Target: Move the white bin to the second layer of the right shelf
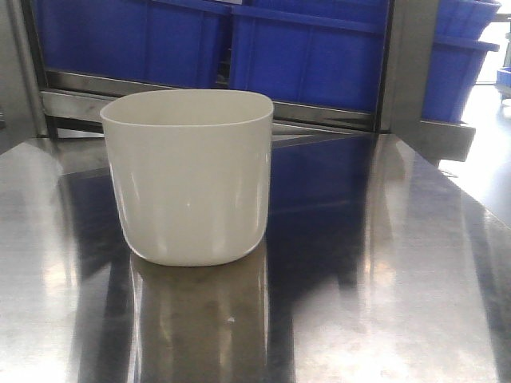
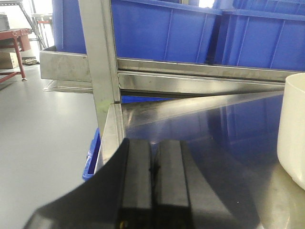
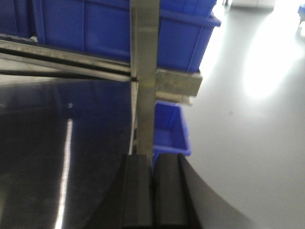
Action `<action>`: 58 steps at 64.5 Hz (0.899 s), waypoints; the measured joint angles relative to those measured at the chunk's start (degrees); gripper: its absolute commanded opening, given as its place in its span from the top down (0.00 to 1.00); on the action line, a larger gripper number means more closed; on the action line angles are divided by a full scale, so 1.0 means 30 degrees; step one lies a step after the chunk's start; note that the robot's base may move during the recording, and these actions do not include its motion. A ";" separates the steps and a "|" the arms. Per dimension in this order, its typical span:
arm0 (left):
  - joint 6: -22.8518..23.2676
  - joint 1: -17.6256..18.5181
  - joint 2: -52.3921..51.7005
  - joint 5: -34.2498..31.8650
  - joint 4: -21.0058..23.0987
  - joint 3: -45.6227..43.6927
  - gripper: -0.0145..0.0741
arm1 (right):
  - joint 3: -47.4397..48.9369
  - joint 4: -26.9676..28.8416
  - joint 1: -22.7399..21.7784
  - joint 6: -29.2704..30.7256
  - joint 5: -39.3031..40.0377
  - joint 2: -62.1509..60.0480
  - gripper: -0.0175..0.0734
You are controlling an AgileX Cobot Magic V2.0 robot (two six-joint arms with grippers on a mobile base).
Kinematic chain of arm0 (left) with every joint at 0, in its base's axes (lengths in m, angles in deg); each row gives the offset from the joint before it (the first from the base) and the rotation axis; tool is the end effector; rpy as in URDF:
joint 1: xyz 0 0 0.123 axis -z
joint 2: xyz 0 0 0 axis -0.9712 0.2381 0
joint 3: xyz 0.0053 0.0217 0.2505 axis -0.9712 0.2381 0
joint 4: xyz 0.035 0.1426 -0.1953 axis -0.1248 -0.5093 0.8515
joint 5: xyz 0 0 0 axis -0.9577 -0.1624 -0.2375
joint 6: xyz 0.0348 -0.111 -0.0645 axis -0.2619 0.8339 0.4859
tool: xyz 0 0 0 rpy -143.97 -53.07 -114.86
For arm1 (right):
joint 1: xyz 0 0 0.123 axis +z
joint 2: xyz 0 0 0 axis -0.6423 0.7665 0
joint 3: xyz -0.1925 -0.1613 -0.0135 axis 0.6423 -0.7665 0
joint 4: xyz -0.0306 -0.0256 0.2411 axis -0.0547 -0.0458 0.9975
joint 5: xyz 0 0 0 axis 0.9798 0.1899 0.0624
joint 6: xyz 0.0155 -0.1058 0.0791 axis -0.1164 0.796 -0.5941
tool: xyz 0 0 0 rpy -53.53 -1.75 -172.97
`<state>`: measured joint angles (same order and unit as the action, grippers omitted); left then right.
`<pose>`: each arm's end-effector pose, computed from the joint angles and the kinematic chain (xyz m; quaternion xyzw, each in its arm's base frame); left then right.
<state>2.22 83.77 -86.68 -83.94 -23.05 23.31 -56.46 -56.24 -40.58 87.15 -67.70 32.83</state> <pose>0.1234 -0.0171 0.2038 0.0607 0.7033 -0.0363 0.7074 0.1526 0.0015 0.2644 0.0026 0.7735 0.0104 0.6336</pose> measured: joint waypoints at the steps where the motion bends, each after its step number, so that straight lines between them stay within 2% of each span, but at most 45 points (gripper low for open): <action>1: 0.0000 0.0000 0.0000 0.0000 0.0000 0.0000 0.74 | 0.0154 0.0161 0.0000 0.0000 -0.0143 0.0212 0.75; 12: 0.0000 0.0000 0.0000 0.0000 0.0000 0.0000 0.74 | 0.2160 0.1184 0.0698 0.0000 -0.2074 0.2848 0.75; 28: 0.0000 0.0000 0.0000 0.0000 0.0000 0.0000 0.74 | 0.5388 0.1822 0.4340 -0.0205 -0.5509 0.7065 0.72; 35: 0.0000 0.0000 0.0000 0.0000 0.0000 0.0000 0.74 | 0.6474 0.1891 0.5922 -0.1835 -0.5894 0.9102 0.60; 42: 0.0000 0.0000 0.0000 0.0000 0.0000 0.0000 0.74 | 0.7870 0.1661 0.7325 -0.3760 -0.6436 1.1415 0.40; 46: 0.0000 0.0000 0.0000 0.0000 0.0000 0.0000 0.74 | 0.9068 0.1499 0.8092 -0.5156 -0.6996 1.2813 0.32; 58: 0.0000 0.0000 0.0000 0.0000 0.0000 0.0000 0.74 | 1.2848 0.1459 0.9832 -0.7739 -0.8498 1.5966 0.29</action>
<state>2.22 83.77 -86.68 -83.94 -23.05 23.31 -17.92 -51.87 -11.08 63.94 -93.19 80.73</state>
